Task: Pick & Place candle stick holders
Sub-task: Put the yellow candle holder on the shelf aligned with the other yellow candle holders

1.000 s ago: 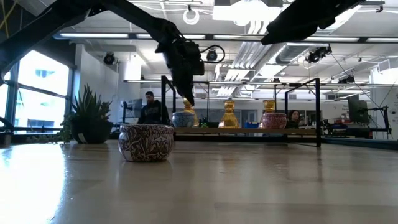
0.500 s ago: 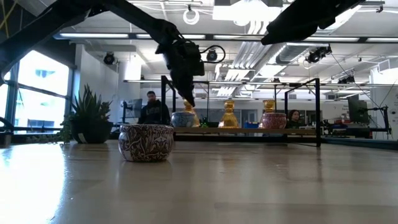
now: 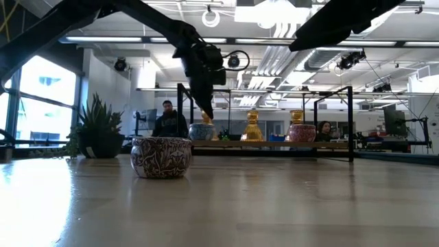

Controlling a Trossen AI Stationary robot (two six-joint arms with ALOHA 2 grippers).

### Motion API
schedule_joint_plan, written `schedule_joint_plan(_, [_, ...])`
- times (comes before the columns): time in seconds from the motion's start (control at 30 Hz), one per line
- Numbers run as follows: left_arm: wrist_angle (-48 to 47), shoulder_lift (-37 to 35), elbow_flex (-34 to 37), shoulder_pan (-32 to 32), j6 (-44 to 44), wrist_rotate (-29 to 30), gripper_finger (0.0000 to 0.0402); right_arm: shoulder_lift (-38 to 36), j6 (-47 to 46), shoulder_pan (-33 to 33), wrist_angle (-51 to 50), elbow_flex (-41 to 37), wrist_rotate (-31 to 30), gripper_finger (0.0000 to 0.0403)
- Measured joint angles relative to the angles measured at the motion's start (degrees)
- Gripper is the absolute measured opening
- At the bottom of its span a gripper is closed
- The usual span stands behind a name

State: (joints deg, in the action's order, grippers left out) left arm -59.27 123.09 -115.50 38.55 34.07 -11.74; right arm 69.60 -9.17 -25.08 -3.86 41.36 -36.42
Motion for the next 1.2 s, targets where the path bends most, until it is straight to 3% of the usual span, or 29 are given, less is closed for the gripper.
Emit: schedule_joint_plan(1.2, [2.6, 0.0, 0.0, -1.6, 0.5, 3.2, 0.0180, 0.0, -1.5, 0.0, -1.1, 0.0, 2.4, 0.0389])
